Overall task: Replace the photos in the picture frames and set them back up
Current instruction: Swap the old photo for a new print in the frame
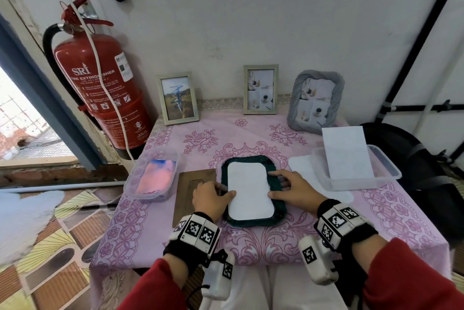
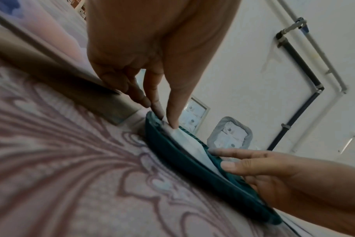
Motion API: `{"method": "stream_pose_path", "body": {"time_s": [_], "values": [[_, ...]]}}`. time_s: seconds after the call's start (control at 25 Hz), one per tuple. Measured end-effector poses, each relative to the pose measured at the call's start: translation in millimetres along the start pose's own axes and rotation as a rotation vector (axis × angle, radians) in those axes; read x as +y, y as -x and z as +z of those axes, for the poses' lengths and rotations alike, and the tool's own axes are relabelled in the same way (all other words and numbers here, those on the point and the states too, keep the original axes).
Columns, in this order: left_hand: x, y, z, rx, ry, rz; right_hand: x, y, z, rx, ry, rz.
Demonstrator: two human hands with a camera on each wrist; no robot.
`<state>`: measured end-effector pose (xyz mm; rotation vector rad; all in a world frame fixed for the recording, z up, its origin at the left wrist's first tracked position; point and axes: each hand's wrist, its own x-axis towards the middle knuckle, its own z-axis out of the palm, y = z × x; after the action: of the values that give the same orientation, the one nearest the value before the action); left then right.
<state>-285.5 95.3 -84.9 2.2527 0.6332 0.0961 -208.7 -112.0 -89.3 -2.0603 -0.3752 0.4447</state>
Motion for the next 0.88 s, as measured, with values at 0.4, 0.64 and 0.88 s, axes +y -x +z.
{"method": "stream_pose_path", "body": {"time_s": [0.4, 0.64, 0.88], "values": [[-6, -6, -3, 0.092, 0.394, -0.075, -4, 2, 1, 0.023, 0.025, -0.002], [-5, -11, -4, 0.036, 0.525, -0.090, -10, 4, 2, 0.051, -0.104, 0.028], [-2, -9, 8, 0.034, 0.479, -0.099, -11, 5, 3, 0.045, -0.261, 0.084]]}}
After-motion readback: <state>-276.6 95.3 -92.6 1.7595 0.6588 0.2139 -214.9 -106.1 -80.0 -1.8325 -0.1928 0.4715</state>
